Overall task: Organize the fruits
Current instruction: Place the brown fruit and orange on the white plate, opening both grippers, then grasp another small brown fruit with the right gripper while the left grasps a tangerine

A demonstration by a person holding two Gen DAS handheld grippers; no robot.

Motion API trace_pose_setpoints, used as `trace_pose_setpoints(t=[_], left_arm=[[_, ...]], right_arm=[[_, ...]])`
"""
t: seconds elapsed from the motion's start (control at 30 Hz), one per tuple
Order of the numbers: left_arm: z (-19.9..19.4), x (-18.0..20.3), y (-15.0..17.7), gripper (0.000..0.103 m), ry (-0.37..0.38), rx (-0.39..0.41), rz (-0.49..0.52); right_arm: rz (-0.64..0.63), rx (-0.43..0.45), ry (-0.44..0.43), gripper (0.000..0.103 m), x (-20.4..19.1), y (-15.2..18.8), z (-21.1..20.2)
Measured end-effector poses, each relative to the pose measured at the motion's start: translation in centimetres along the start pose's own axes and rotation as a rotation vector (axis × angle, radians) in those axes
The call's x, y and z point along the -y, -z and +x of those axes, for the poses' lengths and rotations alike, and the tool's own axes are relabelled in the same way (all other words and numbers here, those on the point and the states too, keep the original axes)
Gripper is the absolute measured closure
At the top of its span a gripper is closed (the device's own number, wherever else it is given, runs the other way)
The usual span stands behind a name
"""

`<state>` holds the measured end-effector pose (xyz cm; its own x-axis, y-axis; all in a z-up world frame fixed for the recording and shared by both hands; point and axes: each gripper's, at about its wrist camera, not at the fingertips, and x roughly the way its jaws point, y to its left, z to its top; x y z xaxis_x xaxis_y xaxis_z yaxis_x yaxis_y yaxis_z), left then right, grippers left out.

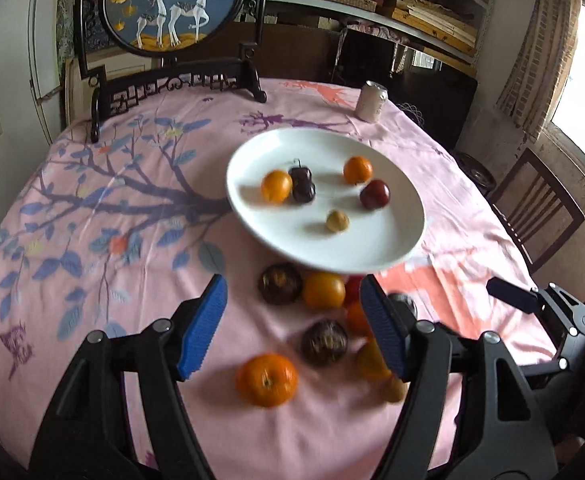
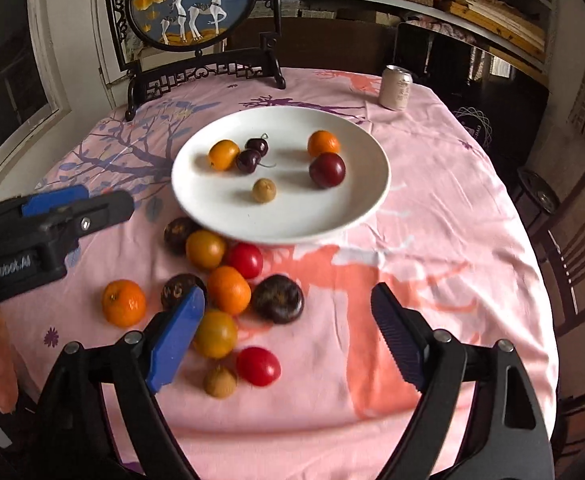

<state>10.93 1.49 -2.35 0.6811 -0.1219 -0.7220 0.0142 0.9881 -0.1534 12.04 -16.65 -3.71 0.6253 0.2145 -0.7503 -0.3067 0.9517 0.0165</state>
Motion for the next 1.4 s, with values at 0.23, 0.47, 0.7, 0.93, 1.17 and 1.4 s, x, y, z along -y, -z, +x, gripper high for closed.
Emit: trace_pose_setpoints(t=[0.23,0.47,0.7,0.93,1.17,1.4], left_arm=[[-1.3,0.3,4.8,0.033,-0.031,-0.039,0.026],[-2.0,-0.5,6.7,0.030,-0.067,-0.044,0.025],[-1.4,-2.0,7.5,0.030,-0.073,-0.072,-0.008],[-0.3,-3.1,7.7,0.030,-0.076,-0.098,-0.038],[2.4,-2.9,7.4,0.030,-0.078,-0.134,-0.046],[4.6,-1.9,6.5,0.058,-0.071,-0.128,-0.024]], right_arm=[[0.049,-0.020,-0.003,0.017,0.3,2.7,-1.8],[0.026,-0.011,-0.091,0.019,-1.4,4.9,-2.1],[-0.008,-0.104,-0.143,0.064,-3.1,5.8,1.3],[-0.023,-0.108,-0.102,0.078,-3.9,5.3,4.0],[-0.026,-0.072,-0.067,0.078,-3.1,5.4,1.8],[-0.008,-0.060,-0.090,0.078,-2.5,5.6,0.8]])
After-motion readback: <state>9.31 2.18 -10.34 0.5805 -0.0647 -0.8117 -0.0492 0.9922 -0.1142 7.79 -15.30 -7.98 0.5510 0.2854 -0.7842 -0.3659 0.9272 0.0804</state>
